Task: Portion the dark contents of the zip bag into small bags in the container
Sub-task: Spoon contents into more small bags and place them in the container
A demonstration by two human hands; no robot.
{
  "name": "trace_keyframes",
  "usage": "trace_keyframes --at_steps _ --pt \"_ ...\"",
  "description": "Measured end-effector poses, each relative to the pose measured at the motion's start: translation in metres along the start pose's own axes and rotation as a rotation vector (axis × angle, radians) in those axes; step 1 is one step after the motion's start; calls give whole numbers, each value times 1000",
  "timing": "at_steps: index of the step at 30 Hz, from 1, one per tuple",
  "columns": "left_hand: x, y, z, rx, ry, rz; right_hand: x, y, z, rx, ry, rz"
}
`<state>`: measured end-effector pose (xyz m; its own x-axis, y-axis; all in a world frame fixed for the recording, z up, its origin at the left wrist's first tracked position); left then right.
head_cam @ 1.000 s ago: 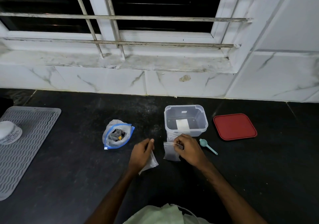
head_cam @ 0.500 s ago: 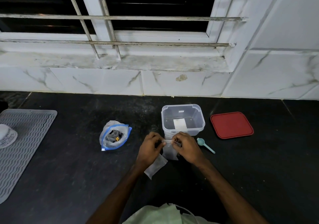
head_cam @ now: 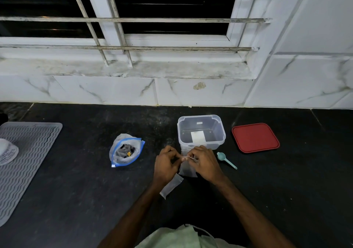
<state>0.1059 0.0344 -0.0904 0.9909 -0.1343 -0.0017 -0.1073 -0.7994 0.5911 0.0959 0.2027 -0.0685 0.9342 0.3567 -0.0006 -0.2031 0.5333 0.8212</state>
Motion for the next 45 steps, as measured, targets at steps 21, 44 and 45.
trace_keyframes --at_steps 21,44,45 --pt "-7 -3 5 56 101 -32 8 16 -13 14 -297 -47" --pt "28 21 49 -377 274 288 2 22 19 72 -185 -274" --pt "28 21 50 -376 271 289 -1 22 23 82 -164 -279"
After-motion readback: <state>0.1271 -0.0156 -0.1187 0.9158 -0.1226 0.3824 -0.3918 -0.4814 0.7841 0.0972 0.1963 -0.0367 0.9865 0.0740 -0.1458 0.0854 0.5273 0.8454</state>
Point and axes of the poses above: each hand's wrist, its own x-axis away from the middle knuckle, its own y-axis out of the back of the hand, z = x × y, the point moved 2 cm from there along -x, towards the middle knuckle, and after that the axes turned 5 degrees about z, right-handed, at the moved point
